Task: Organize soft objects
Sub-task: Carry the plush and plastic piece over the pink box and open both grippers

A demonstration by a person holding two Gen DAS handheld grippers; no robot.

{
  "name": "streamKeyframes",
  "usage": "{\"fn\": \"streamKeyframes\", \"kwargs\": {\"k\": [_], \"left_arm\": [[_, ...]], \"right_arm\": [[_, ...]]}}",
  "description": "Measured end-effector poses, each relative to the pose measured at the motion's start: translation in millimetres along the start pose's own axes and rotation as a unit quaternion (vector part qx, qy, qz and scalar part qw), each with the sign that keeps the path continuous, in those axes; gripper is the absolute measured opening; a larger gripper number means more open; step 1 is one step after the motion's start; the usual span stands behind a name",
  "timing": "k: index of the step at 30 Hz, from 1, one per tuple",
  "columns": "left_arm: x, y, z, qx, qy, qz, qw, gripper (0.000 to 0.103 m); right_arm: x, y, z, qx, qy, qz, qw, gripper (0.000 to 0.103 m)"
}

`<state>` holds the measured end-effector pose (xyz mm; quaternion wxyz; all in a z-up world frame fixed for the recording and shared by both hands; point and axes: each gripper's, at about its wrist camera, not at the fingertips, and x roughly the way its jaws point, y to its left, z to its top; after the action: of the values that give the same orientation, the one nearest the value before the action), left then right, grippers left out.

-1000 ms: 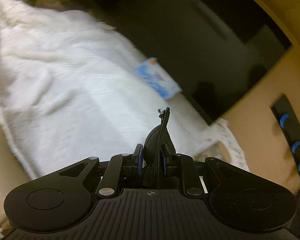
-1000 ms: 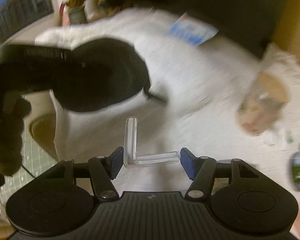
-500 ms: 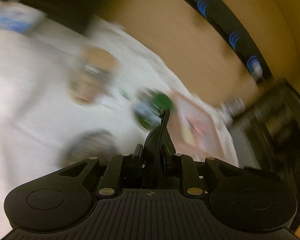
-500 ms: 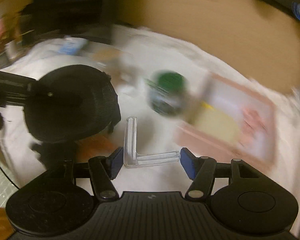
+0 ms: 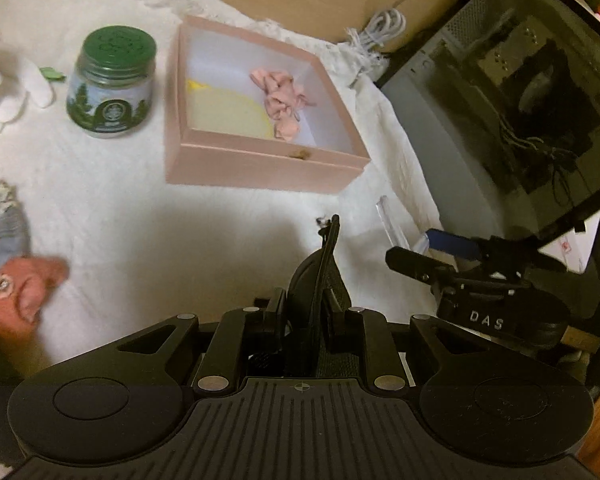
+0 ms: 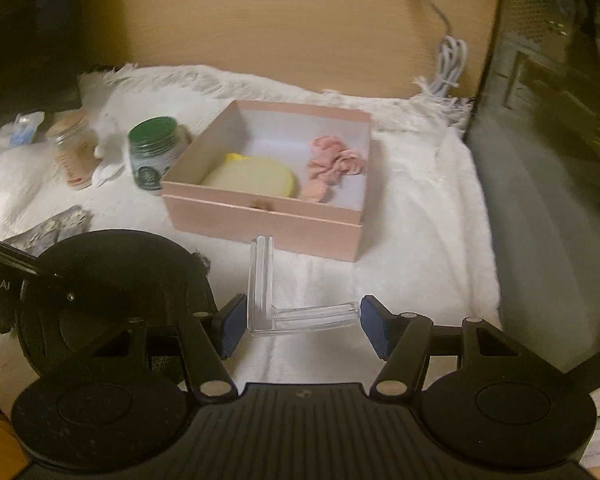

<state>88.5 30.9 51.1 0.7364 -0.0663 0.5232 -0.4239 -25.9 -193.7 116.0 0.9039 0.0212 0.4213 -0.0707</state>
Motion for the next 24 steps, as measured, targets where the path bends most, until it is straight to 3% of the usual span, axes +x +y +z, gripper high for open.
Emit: {"fn": "streamKeyframes", "kwargs": {"k": [5,14,24], "left_arm": [[-8,0,32,-0.022,-0.024,-0.007,0.9994,0.021],[-18,-5,132,-0.035,-0.109,-0.029,0.993,0.021],[24,-1,221,-0.031,-0.122,-0.02,0.9919,0.022]], "right_arm": [[-4,-7,17,-0.01,-0.024,-0.006,1.0,0.062],[13,3,83,-0.061,-0.078,-0.02,0.995,0.062],[68,-9,143,-0.024,-0.078,-0.005,0.997,0.061]]}}
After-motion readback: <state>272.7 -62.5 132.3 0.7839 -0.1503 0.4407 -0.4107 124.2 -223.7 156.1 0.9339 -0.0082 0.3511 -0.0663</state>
